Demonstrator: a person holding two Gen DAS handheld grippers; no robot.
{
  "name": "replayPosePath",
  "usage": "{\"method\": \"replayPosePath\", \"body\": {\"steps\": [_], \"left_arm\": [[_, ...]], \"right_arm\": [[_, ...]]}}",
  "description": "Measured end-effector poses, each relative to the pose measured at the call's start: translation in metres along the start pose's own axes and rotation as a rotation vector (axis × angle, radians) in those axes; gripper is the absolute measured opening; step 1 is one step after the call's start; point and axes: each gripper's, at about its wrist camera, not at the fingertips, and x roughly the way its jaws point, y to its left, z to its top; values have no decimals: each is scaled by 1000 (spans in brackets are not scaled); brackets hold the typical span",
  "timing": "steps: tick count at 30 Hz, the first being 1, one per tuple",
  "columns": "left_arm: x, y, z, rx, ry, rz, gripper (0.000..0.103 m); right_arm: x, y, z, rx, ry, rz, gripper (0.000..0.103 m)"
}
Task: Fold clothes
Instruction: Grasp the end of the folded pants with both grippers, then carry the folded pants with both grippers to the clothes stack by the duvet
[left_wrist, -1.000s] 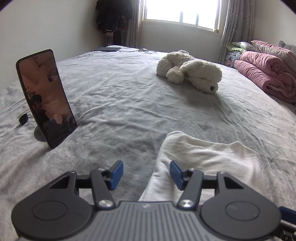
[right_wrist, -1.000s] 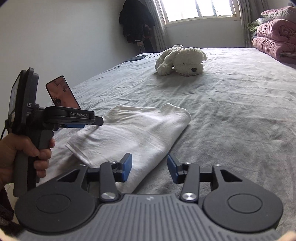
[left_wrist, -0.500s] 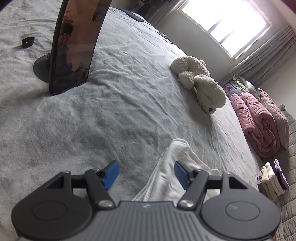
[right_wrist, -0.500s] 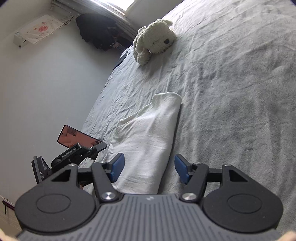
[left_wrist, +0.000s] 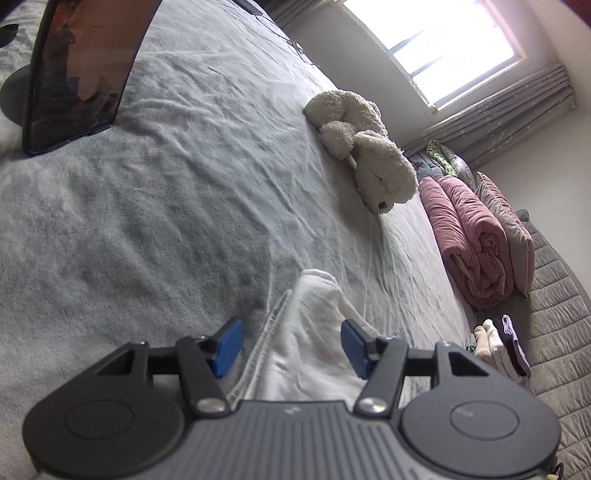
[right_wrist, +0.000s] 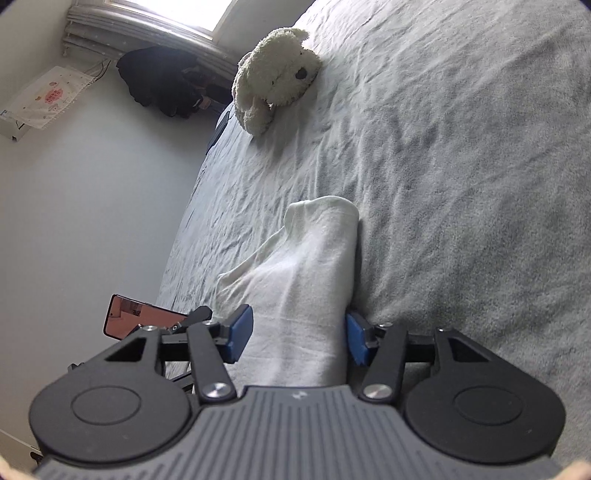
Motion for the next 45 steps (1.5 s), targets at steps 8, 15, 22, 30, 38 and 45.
{"method": "replayPosePath", "body": {"steps": [8, 15, 22, 30, 38, 45], "left_arm": [[15, -13, -1, 22, -37, 51, 47], [10, -19, -11, 14, -100, 76, 27], [-7, -50, -22, -2, -166, 34, 13], [8, -118, -42, 58, -192, -36, 11], [35, -197, -69, 98, -208, -117, 10], [68, -274, -89, 163, -196, -166, 9]], "right_arm": [[18, 4, 7, -36, -25, -39, 36], [11, -9, 10, -5, -48, 1, 17], [-23, -3, 23, -35, -83, 55, 17], [-92, -6, 65, -113, -175, 52, 17], [-171, -15, 115, -166, -296, 33, 17], [-222, -31, 154, -205, -385, 13, 17]]}}
